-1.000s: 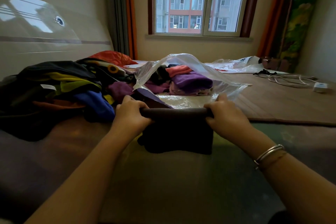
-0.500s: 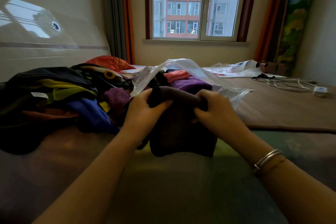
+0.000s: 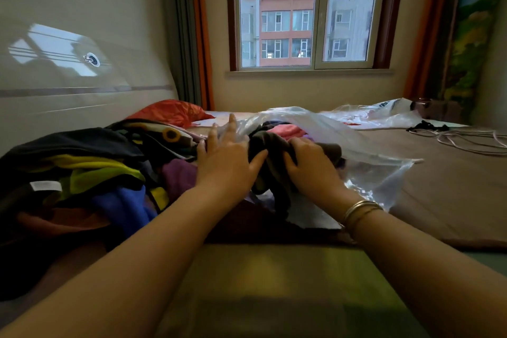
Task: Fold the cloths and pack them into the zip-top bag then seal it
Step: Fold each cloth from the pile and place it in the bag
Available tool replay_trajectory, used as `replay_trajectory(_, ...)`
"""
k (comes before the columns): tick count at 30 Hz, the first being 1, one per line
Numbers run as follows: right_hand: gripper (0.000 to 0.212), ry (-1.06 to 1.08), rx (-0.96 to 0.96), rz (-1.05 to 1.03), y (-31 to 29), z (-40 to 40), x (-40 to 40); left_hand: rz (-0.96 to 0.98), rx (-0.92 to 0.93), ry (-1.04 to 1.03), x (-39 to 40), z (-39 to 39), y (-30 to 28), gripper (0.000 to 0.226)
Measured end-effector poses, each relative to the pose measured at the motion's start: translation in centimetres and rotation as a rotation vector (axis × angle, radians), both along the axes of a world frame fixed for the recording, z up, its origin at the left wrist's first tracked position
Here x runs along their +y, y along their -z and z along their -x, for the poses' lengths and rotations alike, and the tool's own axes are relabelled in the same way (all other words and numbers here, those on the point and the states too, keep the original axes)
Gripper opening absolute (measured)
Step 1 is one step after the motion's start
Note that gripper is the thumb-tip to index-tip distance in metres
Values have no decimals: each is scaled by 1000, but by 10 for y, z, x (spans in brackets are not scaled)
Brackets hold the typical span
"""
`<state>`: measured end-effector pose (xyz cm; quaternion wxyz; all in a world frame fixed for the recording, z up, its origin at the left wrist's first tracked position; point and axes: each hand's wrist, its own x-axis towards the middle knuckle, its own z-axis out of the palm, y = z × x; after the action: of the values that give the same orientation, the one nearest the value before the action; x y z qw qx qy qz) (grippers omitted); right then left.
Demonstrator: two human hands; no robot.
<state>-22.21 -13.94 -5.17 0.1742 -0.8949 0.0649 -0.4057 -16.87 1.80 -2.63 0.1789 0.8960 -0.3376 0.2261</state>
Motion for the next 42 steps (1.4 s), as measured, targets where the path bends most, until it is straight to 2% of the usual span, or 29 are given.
replay_trajectory(2,23,33,69,43,1,-31,-13,122,-46,82,-12,-15,-12,54)
replay_trajectory(4,32,61,130,93,0,-66,-27,246,-85,172,-24,-30,-22,60)
replay_trajectory(7,32,150,164,133,-6,-117,-51,324,-124,256,-39,-52,-28,73)
replay_trajectory(11,32,284,34,-45,-25,-171,-84,411,-157,339,-56,-85,-25,72)
replay_trajectory(13,51,285,162,-97,-28,-191,-96,424,-185,326,-61,-101,-23,71)
replay_trajectory(15,68,277,402,3,-25,-206,-103,397,-193,297,-63,-112,-22,77)
replay_trajectory(16,70,289,462,89,-20,-211,-105,363,-200,270,-65,-116,-21,82)
replay_trajectory(18,71,347,449,239,-13,-211,-101,268,-208,194,-72,-122,-20,92)
replay_trajectory(21,64,477,315,399,-5,-196,-95,176,-173,118,-87,-120,-19,109)
replay_trajectory(23,55,483,287,454,3,-185,-93,182,-108,123,-94,-119,-23,108)
replay_trajectory(27,54,386,520,336,9,-179,-102,219,-13,179,-100,-117,-32,104)
replay_trajectory(29,57,361,560,286,0,-189,-115,245,-27,210,-100,-116,-35,105)
replay_trajectory(32,66,329,559,124,-14,-214,-128,211,-39,252,-97,-116,-37,96)
replay_trajectory(34,73,222,622,-40,-10,-247,-139,209,-54,264,-95,-117,-39,89)
replay_trajectory(36,91,187,685,-139,3,-278,-154,217,-43,272,-94,-121,-37,91)
replay_trajectory(37,91,191,697,-155,7,-286,-160,219,-31,275,-93,-123,-35,94)
replay_trajectory(39,66,200,695,-121,-2,-270,-153,229,-21,275,-90,-124,-33,96)
replay_trajectory(42,43,249,536,-24,-6,-236,-140,249,-35,246,-87,-124,-31,97)
